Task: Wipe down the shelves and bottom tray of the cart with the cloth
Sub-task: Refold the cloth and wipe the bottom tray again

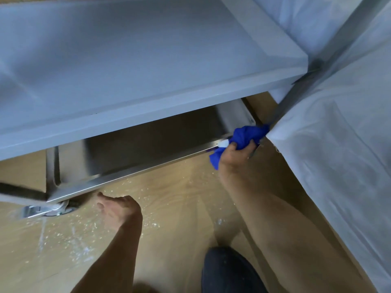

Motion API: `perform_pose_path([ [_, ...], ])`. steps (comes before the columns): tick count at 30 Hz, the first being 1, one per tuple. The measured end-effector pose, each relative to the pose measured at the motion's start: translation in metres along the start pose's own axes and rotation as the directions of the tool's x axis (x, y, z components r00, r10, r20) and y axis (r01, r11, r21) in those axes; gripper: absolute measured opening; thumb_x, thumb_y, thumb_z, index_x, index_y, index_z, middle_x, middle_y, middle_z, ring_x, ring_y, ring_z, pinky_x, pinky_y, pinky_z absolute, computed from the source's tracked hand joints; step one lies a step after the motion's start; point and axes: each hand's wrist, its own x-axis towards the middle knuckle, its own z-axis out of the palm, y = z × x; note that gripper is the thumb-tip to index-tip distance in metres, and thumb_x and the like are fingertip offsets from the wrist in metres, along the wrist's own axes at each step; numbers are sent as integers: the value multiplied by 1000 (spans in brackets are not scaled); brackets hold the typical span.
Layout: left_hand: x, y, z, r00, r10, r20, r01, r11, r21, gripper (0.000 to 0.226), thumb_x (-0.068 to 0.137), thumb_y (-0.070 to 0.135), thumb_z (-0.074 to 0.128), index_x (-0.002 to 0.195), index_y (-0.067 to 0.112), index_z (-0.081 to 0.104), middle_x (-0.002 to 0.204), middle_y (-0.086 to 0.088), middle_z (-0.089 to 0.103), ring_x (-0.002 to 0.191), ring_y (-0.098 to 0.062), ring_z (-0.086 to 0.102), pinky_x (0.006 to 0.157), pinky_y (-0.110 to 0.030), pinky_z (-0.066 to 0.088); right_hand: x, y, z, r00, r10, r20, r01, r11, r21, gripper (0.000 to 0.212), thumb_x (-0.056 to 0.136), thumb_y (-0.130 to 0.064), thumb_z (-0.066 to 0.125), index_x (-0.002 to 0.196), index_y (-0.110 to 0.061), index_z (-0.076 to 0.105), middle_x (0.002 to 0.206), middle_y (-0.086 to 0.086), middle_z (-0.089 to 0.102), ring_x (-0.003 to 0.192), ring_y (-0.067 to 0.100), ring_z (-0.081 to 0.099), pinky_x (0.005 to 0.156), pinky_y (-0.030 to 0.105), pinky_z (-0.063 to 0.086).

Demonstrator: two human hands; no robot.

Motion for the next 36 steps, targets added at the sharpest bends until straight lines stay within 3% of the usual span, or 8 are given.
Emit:
perform_pose_path([
  [2, -4, 3, -1, 999, 5, 34, -5, 1000, -1, 52, 88, 6, 50, 137, 9, 34, 127, -25, 54, 109, -46, 55, 88, -50, 44, -47, 7, 25, 999, 43, 10, -44, 988, 145, 61, 83, -10, 60, 141, -2, 44, 132, 19, 58, 118, 37, 58, 106, 39, 42],
  [4, -5, 3, -6, 997, 68, 46, -68, 998, -3, 52, 89, 4, 50, 138, 7, 36, 129, -24, 54, 111, -45, 55, 89, -47, 43, -94, 19, 45, 981, 150, 127, -174, 963, 206, 55, 83, 1, 60, 136, 1, 49, 125, 22, 61, 111, 38, 60, 95, 32, 41],
  [9, 8, 1, -26, 990, 142, -9, -142, 988, -63, 50, 82, -6, 47, 132, 2, 46, 119, -26, 58, 107, -45, 56, 87, -46, 42, -207, 23, 68, 852, 275, 445, -328, 944, 45, 54, 87, -3, 57, 140, -10, 49, 121, 15, 66, 111, 36, 62, 93, 30, 43],
  [15, 30, -25, -72, 998, 39, -45, -44, 993, -110, 41, 79, -6, 48, 119, 2, 56, 118, -23, 61, 102, -44, 59, 83, -44, 44, -277, 14, 84, 748, 298, 593, -242, 954, -175, 48, 93, -7, 54, 138, -2, 38, 127, 17, 61, 116, 35, 60, 96, 34, 45],
  [22, 86, -89, -133, 982, -133, -132, 102, 970, -221, 52, 85, -5, 47, 134, 8, 54, 126, -23, 59, 116, -41, 56, 96, -43, 43, -361, 14, 99, 717, 218, 662, -8, 952, -306, 48, 95, -18, 58, 133, 3, 38, 125, 21, 60, 113, 38, 60, 93, 37, 45],
  [25, 105, -113, -152, 967, -213, -139, 175, 954, -245, 52, 87, -3, 46, 137, 9, 54, 128, -23, 59, 118, -40, 55, 99, -42, 42, -400, 12, 104, 654, 206, 728, 117, 923, -366, 41, 96, -23, 59, 127, 1, 45, 125, 21, 59, 112, 38, 60, 92, 38, 47],
  [31, 87, -111, -157, 911, -405, 81, 404, 833, -379, 43, 95, 5, 42, 137, 6, 53, 131, -22, 59, 119, -39, 56, 98, -39, 42, -413, 16, 80, 461, 211, 862, 279, 888, -366, 29, 82, -13, 57, 111, -13, 61, 118, 15, 63, 109, 36, 58, 93, 37, 47],
  [36, 70, -104, -126, 766, -360, 532, 627, 600, -497, 47, 84, 51, 44, 96, 12, 65, 111, -14, 68, 103, -35, 63, 98, -43, 46, -383, 15, 23, 566, 342, 750, -121, 934, -335, 23, 59, -16, 50, 81, -21, 57, 88, 5, 62, 79, 30, 55, 71, 36, 45],
])
